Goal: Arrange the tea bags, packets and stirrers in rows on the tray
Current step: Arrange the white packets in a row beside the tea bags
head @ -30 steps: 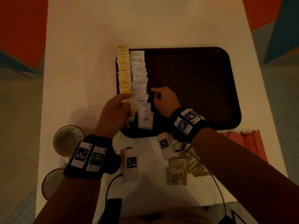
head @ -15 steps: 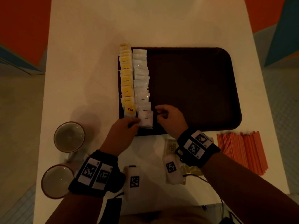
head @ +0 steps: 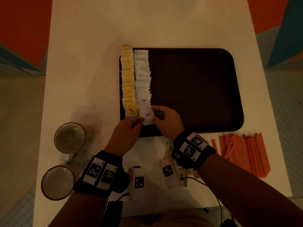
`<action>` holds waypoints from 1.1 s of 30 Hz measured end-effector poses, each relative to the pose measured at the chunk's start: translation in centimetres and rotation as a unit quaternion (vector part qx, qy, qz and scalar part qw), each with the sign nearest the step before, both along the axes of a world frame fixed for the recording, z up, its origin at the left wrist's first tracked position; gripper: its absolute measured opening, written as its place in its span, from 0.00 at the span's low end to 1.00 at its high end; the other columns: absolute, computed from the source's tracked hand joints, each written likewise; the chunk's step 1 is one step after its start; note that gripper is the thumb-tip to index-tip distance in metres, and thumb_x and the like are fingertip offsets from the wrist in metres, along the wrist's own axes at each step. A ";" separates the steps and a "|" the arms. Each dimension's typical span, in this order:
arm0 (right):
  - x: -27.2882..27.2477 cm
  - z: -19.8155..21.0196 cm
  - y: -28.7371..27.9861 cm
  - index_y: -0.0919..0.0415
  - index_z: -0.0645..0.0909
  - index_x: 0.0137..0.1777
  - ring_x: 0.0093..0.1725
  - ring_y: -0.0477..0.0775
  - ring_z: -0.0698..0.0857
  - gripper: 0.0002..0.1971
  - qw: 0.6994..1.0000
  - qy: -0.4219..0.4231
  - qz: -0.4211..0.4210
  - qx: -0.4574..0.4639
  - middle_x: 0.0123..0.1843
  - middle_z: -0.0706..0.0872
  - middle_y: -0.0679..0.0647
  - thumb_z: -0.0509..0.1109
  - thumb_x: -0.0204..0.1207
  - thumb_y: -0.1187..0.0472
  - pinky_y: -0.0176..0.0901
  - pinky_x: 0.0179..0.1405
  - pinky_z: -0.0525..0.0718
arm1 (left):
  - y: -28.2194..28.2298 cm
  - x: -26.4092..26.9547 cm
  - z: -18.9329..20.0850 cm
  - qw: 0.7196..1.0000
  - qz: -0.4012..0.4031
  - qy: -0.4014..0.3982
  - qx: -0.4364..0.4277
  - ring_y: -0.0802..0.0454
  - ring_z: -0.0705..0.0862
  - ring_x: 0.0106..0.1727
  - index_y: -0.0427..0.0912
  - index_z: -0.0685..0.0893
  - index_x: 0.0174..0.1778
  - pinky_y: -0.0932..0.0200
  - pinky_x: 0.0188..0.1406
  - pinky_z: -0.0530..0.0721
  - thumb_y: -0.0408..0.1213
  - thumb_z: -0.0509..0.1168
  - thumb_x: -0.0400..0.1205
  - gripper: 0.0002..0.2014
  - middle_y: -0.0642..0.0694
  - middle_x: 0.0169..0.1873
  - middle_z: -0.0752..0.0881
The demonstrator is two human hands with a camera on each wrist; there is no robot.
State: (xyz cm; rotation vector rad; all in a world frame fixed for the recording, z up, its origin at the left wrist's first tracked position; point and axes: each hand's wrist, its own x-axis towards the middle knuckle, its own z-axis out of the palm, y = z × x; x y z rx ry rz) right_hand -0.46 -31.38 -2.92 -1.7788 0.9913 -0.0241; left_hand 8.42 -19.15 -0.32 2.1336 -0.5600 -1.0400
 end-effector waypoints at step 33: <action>2.5 1.2 2.1 0.66 0.80 0.64 0.69 0.57 0.77 0.17 0.992 -0.039 0.118 -0.033 0.68 0.79 0.61 0.59 0.77 0.74 0.41 0.71 0.73 | 1.8 0.9 -0.3 0.979 0.182 0.035 -0.087 0.55 0.85 0.43 0.37 0.77 0.68 0.58 0.48 0.85 0.25 0.55 0.84 0.17 0.42 0.55 0.82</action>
